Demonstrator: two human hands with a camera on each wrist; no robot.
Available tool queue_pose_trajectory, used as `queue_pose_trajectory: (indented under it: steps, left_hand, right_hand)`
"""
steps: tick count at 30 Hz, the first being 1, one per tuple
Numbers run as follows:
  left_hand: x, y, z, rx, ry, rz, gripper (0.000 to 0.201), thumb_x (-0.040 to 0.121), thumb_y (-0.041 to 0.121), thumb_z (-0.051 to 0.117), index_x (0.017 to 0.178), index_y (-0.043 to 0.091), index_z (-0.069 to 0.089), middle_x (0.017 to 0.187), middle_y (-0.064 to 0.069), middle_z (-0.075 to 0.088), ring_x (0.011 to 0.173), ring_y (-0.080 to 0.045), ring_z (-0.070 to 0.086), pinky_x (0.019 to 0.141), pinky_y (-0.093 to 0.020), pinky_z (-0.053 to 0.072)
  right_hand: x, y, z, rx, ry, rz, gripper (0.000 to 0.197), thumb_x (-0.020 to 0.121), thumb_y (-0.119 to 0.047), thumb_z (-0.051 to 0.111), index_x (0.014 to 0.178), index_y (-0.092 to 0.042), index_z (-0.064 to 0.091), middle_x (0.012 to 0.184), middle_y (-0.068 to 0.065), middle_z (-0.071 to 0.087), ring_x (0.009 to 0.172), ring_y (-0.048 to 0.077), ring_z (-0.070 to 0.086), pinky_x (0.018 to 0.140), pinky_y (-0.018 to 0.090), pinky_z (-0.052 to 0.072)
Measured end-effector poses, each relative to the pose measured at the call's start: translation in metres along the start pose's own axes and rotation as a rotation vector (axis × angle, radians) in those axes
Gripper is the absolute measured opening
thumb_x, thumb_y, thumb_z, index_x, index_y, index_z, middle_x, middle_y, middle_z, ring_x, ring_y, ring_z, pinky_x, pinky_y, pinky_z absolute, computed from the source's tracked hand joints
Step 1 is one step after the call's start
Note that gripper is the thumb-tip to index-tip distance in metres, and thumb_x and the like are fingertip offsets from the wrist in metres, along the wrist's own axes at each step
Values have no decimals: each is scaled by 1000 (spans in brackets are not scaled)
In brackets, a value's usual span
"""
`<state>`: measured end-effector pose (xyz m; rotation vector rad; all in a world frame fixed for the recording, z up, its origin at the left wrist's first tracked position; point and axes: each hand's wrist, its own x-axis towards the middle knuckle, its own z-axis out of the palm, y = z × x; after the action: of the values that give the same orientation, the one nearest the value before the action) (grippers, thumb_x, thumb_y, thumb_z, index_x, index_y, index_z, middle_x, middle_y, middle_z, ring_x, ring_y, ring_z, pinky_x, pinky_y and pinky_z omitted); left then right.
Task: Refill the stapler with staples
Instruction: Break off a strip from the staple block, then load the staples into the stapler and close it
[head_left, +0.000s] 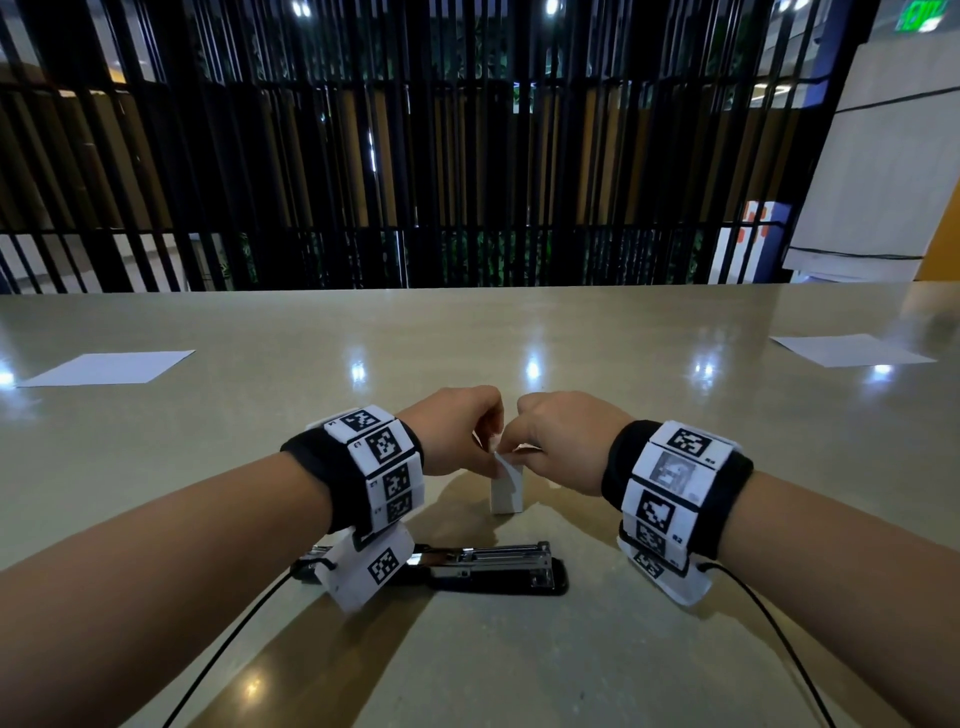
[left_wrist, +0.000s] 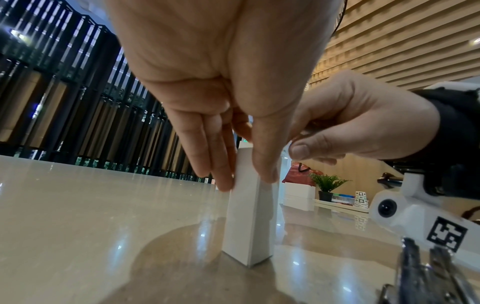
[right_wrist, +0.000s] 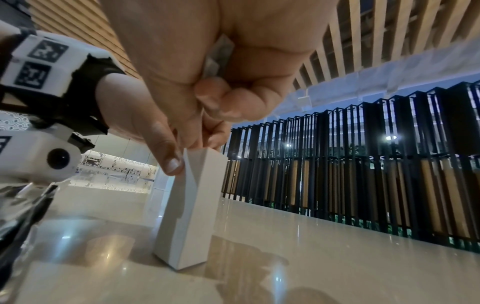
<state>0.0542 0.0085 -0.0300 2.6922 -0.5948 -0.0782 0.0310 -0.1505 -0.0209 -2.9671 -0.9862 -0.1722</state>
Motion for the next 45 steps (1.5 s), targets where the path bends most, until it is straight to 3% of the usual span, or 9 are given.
queue_pose_trajectory:
  steps: [7, 11, 20, 24, 26, 31, 34, 42, 45]
  left_hand:
    - [0, -7, -3, 82, -29, -71, 45, 86, 33, 65, 127, 25, 50, 89, 3, 66, 82, -16, 65, 78, -31, 52]
    - [3, -20, -4, 118, -86, -187, 38, 88, 39, 60, 119, 17, 56, 90, 3, 67, 79, -16, 70, 82, -35, 57]
    - [7, -28, 12, 335, -321, -256, 44, 90, 46, 54, 102, 7, 71, 73, 4, 62, 66, -12, 53, 69, -27, 43]
    - [0, -12, -1, 336, -297, -187, 52, 88, 49, 54, 126, 14, 59, 117, -1, 66, 104, -18, 61, 95, -33, 48]
    - [-5, -1, -14, 230, -262, -116, 54, 88, 49, 55, 129, 15, 57, 123, 1, 64, 112, -17, 60, 102, -36, 46]
    - [-13, 9, -28, -250, -171, -83, 29, 88, 36, 61, 100, 10, 67, 88, 2, 71, 85, -12, 68, 84, -30, 54]
    - [-15, 8, -20, -448, -112, -95, 7, 88, 19, 63, 87, 13, 65, 81, 2, 70, 75, -10, 68, 80, -30, 55]
    - [-22, 11, -11, -477, -111, -52, 7, 80, 10, 72, 78, 11, 66, 73, 1, 70, 61, -2, 65, 68, -20, 53]
    - [-24, 14, -9, -456, -133, -59, 12, 82, 11, 70, 73, 15, 64, 72, 2, 68, 62, -4, 65, 73, -25, 54]
  right_hand:
    - [-4, 6, -2, 227, -35, 141, 33, 88, -5, 47, 114, -25, 46, 112, -1, 47, 91, 22, 54, 81, 35, 49]
    - [-5, 7, 0, 224, -37, 160, 30, 91, -3, 46, 113, -23, 42, 117, 2, 48, 90, 25, 56, 84, 40, 51]
    - [-5, 3, 0, 256, -73, 69, 36, 88, -15, 63, 121, -18, 50, 117, -1, 51, 102, 15, 49, 84, 21, 37]
    - [-4, -2, 0, 332, -73, 75, 52, 85, -13, 66, 129, -22, 38, 92, -3, 48, 75, 11, 47, 71, 24, 42]
    - [-3, -2, 1, 347, -84, 65, 61, 84, -12, 68, 131, -24, 32, 82, -3, 46, 66, 9, 45, 65, 24, 42]
    - [-4, 0, -3, 390, -53, 46, 86, 77, -13, 77, 138, -31, 19, 78, -7, 46, 62, 5, 47, 59, 19, 40]
    - [-6, -2, -3, 412, -51, 31, 99, 74, -12, 80, 143, -33, 13, 86, -8, 50, 62, 0, 47, 59, 15, 38]
    - [-7, -4, 4, 466, -41, 28, 114, 72, -8, 80, 148, -37, 1, 83, -4, 52, 62, 6, 52, 63, 19, 45]
    - [-9, -3, 4, 499, -43, 69, 96, 72, -10, 81, 143, -33, 20, 90, -2, 55, 65, 9, 55, 63, 22, 48]
